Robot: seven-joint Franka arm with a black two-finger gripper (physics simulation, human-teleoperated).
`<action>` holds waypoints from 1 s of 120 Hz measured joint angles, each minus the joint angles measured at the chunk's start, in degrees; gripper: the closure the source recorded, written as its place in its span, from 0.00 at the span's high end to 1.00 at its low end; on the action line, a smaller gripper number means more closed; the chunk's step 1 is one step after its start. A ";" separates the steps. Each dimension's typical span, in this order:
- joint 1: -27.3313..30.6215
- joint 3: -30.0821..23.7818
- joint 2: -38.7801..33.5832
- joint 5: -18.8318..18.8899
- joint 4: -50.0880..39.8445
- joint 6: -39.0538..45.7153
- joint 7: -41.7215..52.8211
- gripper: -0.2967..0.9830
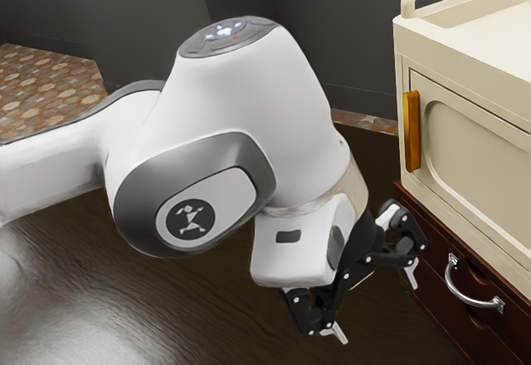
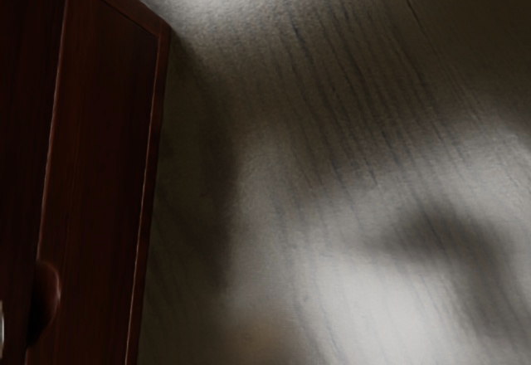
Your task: Pull the drawer handle with one arm to open the drawer
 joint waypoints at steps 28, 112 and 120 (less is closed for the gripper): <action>-0.27 0.00 2.61 -0.41 -1.34 7.26 1.81 0.77; -0.27 0.00 8.00 -0.47 -1.68 15.35 4.42 0.77; -0.31 0.00 8.37 -0.46 -1.57 15.77 4.54 0.77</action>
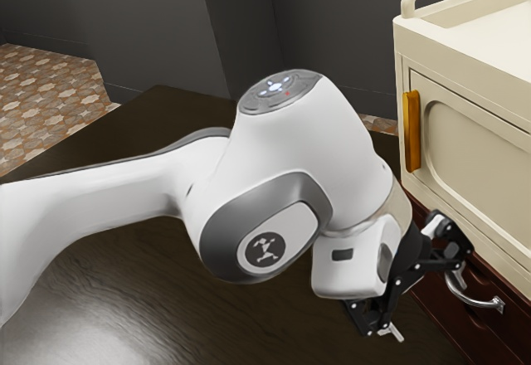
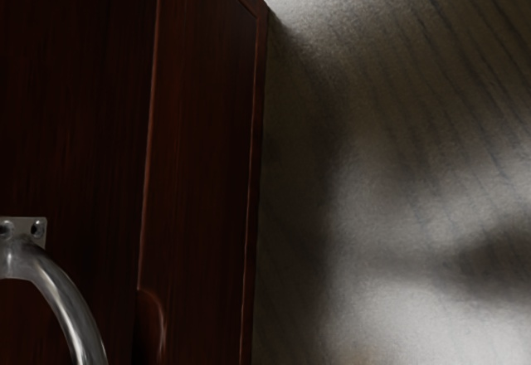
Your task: Pull the drawer handle with one arm to open the drawer
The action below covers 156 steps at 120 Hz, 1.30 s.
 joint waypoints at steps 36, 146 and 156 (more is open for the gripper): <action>-0.84 -0.13 2.00 0.31 0.73 1.69 0.36 0.77; -0.03 -0.01 1.33 0.47 -0.24 0.29 -0.02 0.58; 0.23 -0.16 0.19 0.40 -1.30 -0.28 -0.09 0.57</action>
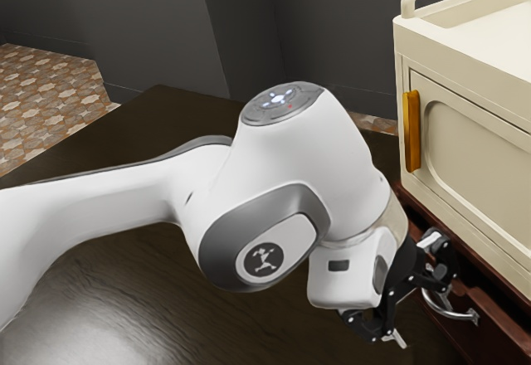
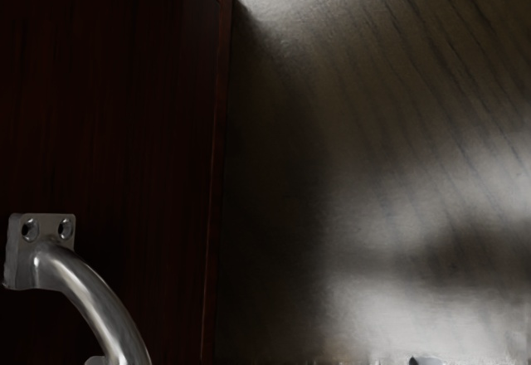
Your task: Pull the drawer handle with one arm to open the drawer
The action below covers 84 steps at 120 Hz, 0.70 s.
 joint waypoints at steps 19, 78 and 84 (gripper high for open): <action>-0.02 0.04 -2.81 -0.26 -2.28 -1.00 -0.11 0.56; 0.01 0.34 -10.25 -0.93 -8.87 -3.75 0.03 0.61; -0.08 0.47 -10.96 -1.15 -9.70 -3.78 0.06 0.63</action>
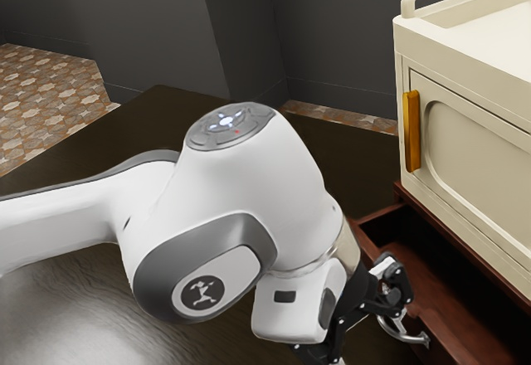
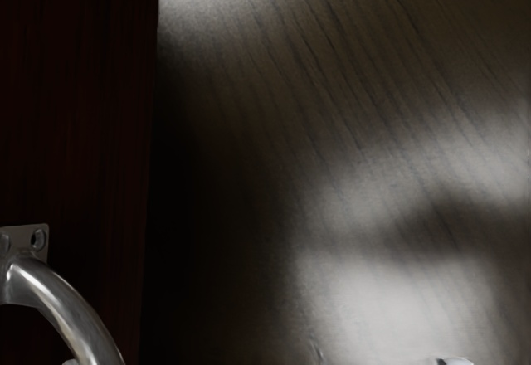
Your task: Pull the drawer handle with one arm to open the drawer
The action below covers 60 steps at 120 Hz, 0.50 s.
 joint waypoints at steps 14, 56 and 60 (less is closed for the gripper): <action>-0.80 0.44 -0.96 -0.22 -1.54 -0.03 0.12 0.64; -2.08 2.65 -6.14 -1.07 -6.04 -0.64 1.56 0.55; -2.23 2.69 -6.73 -1.12 -6.22 -0.74 1.71 0.54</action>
